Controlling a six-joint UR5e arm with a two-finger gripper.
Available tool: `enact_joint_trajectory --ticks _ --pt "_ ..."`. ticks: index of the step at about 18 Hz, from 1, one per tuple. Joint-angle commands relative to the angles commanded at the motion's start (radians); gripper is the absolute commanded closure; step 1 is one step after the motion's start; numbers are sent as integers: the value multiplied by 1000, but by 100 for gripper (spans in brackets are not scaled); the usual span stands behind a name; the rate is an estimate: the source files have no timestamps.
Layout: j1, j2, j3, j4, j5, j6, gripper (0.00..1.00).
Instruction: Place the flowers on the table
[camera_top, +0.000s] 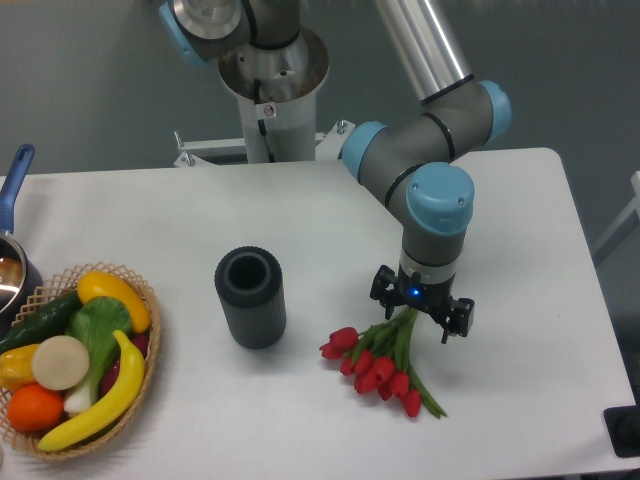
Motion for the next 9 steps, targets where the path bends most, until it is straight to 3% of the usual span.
enact_joint_trajectory --ticks 3,9 --pt "49 52 -23 2 -8 14 0" --pt "55 91 -78 3 -6 103 0"
